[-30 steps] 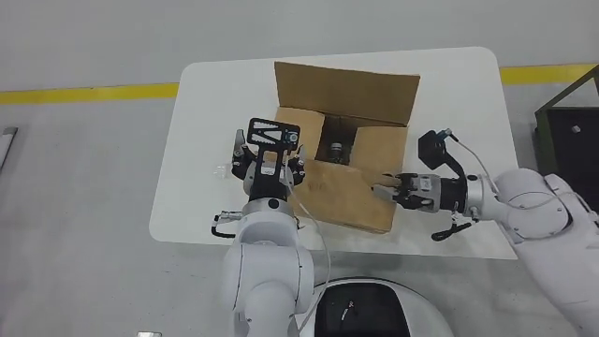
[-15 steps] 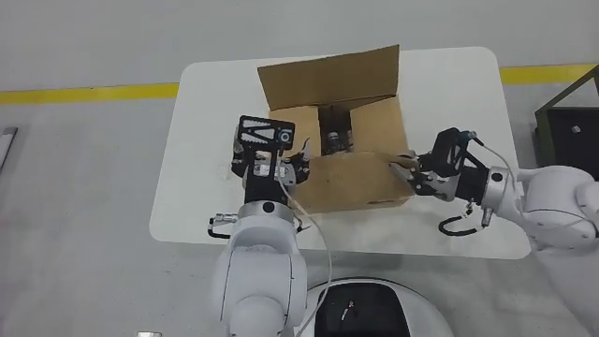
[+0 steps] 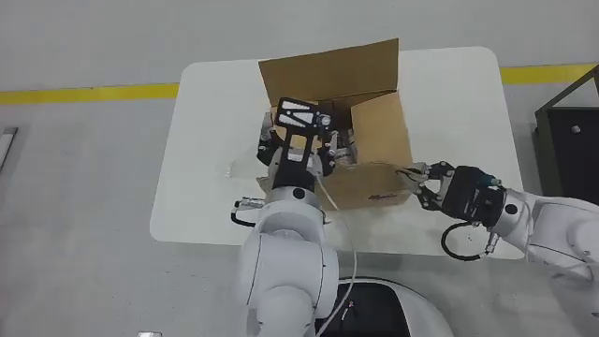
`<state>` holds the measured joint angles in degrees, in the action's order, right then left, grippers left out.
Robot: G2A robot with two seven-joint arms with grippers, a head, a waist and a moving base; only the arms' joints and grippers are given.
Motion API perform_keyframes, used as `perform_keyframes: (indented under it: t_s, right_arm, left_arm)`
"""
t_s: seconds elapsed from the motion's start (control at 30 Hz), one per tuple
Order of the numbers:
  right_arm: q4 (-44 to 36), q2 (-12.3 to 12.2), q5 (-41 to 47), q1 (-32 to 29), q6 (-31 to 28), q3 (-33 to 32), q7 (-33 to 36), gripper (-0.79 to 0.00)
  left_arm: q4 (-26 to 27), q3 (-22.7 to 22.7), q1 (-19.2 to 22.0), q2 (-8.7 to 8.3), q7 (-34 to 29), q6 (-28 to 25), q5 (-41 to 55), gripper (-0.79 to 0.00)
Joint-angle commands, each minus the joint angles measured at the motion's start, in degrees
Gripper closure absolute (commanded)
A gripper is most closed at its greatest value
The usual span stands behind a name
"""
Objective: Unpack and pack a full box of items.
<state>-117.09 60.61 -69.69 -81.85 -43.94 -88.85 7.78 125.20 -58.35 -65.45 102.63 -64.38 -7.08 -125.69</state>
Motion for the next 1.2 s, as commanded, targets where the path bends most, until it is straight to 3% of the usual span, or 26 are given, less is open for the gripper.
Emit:
perform_keyframes:
  t_s: [0.0,0.3,0.37,0.47,0.63,0.73,0.77,0.87,0.9,0.93,1.17]
  right_arm:
    - [0.00,-0.03,-1.90,-0.77,-0.26,0.17,-2.32,0.000]
    - [0.03,-0.35,-6.78,-2.57,-0.61,-0.09,-6.55,0.000]
    - [0.06,-0.42,-6.98,-2.81,-0.57,-0.28,-6.55,-0.231]
    - [-0.13,-0.48,-5.41,-3.30,0.15,-1.39,-7.10,-0.314]
    - [0.37,-0.56,2.19,-4.48,0.78,-4.87,-9.35,-0.379]
    - [1.84,-0.56,10.37,-4.89,1.05,-7.49,-10.73,-0.496]
    - [2.48,-0.56,13.24,-4.91,1.44,-8.26,-10.79,-0.486]
    - [3.74,-0.55,21.39,-4.39,3.78,-9.50,-8.64,-0.345]
    - [4.22,-0.55,23.71,-4.32,4.91,-9.33,-6.87,-0.219]
    - [4.03,-0.59,25.54,-3.87,6.09,-9.02,-4.60,0.000]
    - [3.28,-0.88,33.06,1.08,6.75,-2.14,10.04,0.000]
  left_arm:
    - [-0.98,0.36,0.08,0.01,0.21,-0.03,-1.37,-0.785]
    - [-5.05,1.22,-1.12,-0.07,-0.39,-3.58,-5.27,-0.785]
    - [-5.03,1.28,-1.50,-0.07,-0.54,-4.09,-5.58,-0.785]
    - [-4.56,1.49,-2.09,-0.05,-1.16,-5.09,-5.81,-0.785]
    - [-3.67,1.40,-3.10,-0.04,-1.60,-6.46,-5.75,-0.785]
    - [-2.56,1.24,-3.70,-0.12,-2.30,-6.79,-4.62,-0.785]
    - [-2.11,1.25,-3.81,-0.18,-2.80,-6.82,-4.14,-0.785]
    - [-0.88,1.60,-4.33,-0.40,-3.88,-7.66,-3.47,-0.785]
    - [-0.47,1.74,-4.61,-0.51,-4.34,-8.07,-3.08,-0.785]
    - [-0.04,1.87,-4.90,-0.64,-4.80,-8.54,-2.70,-0.785]
    - [3.27,3.37,-7.61,-2.01,-7.04,-10.78,-1.27,-0.785]
